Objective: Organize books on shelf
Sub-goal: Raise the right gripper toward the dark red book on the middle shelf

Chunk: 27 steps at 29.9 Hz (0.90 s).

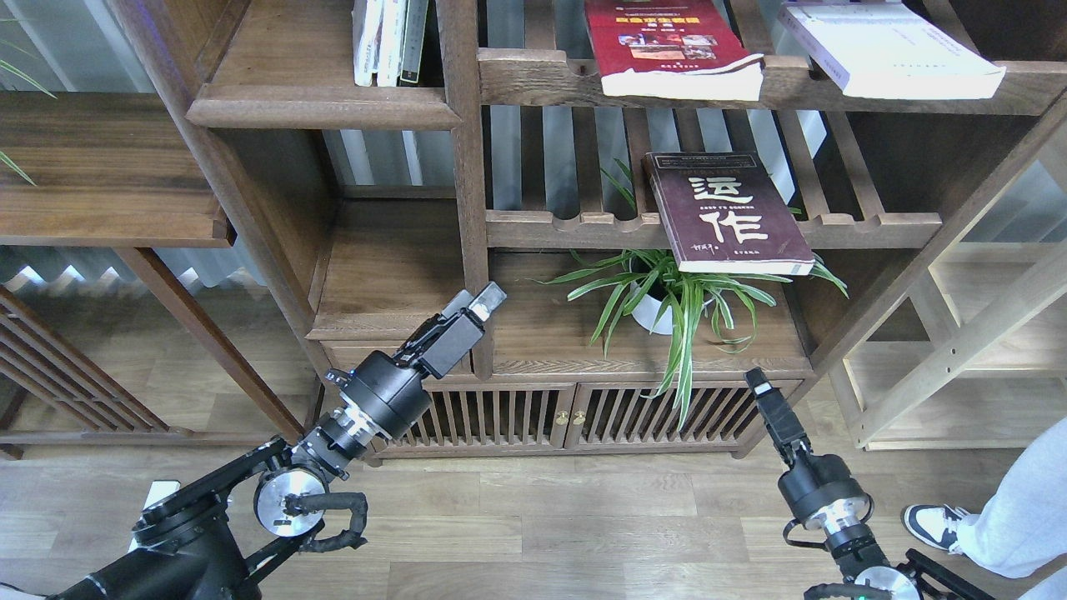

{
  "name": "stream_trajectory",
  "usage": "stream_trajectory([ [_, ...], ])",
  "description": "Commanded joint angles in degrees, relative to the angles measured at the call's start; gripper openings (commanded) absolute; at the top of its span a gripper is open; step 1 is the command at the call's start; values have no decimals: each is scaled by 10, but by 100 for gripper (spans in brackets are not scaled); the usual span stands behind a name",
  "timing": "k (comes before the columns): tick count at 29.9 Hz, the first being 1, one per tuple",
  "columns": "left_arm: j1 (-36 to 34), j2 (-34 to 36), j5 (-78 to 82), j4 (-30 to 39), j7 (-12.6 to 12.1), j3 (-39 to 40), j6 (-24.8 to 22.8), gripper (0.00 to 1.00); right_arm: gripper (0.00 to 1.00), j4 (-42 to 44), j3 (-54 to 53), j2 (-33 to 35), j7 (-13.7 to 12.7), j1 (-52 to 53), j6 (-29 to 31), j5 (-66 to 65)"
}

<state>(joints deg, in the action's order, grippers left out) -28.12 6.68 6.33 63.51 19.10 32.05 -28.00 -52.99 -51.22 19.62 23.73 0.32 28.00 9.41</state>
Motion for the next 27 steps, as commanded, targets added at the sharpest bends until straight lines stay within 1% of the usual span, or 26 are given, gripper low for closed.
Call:
stream_trajectory([
  [1, -1, -1, 5, 1, -9, -2, 0, 98, 100, -4, -2, 0, 0, 1, 0, 1],
  [2, -3, 2, 6, 1, -19, -9, 0, 96, 100, -4, -2, -1, 0, 1, 0, 1],
  [4, 2, 1, 6, 0, -46, 0, 0, 97, 100, -4, -2, -3, -1, 4, 0, 1],
  [5, 2, -1, 2, 0, -50, 0, 0, 99, 100, -4, -2, -4, 0, 4, 0, 1],
  [27, 0, -22, 0, 0, -59, 14, 0, 99, 100, -5, -4, -19, -1, 12, 0, 21],
])
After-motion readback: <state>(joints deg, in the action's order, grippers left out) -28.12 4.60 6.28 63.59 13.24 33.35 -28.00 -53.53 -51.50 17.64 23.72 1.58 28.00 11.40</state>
